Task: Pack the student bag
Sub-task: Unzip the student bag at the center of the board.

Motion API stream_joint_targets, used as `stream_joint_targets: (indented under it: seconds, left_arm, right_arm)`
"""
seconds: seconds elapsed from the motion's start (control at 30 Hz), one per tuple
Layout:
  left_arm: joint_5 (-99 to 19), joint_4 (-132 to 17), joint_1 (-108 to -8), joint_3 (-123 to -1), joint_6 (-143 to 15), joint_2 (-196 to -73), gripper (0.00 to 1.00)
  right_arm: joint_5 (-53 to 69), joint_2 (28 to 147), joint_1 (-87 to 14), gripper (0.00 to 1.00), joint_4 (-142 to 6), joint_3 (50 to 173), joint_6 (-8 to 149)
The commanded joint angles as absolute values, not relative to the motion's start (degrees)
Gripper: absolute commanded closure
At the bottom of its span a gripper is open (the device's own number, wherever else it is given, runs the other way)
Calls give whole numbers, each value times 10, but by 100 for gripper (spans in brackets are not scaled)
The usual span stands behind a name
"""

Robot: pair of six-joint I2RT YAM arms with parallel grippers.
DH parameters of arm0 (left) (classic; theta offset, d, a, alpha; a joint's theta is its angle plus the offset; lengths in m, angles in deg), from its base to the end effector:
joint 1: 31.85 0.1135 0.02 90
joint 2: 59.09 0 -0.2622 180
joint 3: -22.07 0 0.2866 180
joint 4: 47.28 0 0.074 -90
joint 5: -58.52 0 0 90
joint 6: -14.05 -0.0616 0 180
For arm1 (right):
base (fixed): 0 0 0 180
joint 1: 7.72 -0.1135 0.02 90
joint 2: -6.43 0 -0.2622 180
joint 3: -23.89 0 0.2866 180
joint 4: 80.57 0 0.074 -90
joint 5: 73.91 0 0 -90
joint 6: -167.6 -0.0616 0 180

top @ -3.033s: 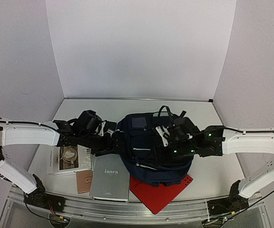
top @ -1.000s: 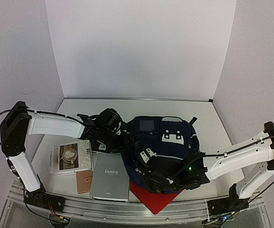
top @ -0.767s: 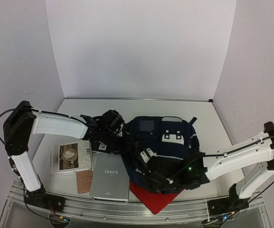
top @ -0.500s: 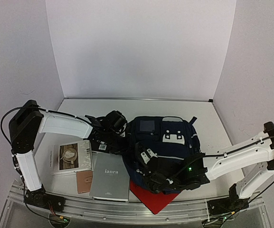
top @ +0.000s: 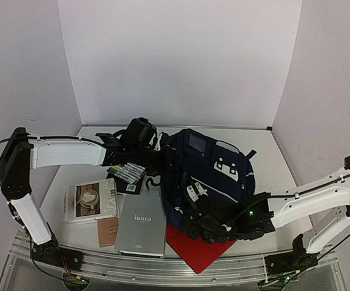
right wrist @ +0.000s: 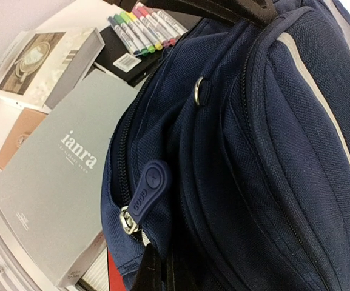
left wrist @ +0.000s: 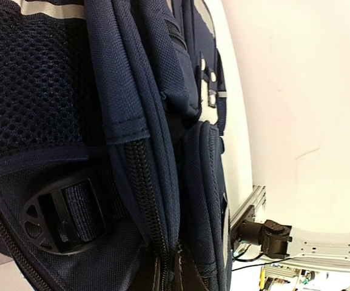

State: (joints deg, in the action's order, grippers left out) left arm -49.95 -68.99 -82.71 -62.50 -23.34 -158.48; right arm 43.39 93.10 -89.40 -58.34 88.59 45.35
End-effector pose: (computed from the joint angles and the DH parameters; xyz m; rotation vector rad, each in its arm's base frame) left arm 0.2665 -0.3584 0.2201 0.1676 2.5180 -1.2480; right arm 0.0805 0.3549 0.1783 -0.7398 2.1660 0.5049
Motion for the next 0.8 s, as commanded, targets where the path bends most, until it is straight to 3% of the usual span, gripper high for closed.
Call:
stream_joint_targets:
  seconds: [0.0, 0.33, 0.5, 0.57, 0.63, 0.77]
  left_arm:
    - [-502, -578, -796, -664, -216, -1549, 100]
    - [-499, -509, -742, -646, -159, -1580, 100]
    - [-529, -537, -739, -669, -210, -1615, 98]
    - [-540, -567, -739, -672, -241, -1613, 84]
    - [-542, -589, -740, -662, -277, -1596, 64]
    - [-508, -670, -749, -633, -350, -1536, 41]
  right_arm:
    - [467, 905, -895, 100, -569, 884, 437]
    - [501, 841, -895, 100, -622, 869, 414]
    - [523, 848, -895, 100, -643, 875, 390]
    - [534, 856, -895, 100, -643, 882, 378]
    - [539, 865, -895, 100, -643, 890, 369]
    - [539, 874, -895, 100, -643, 898, 355]
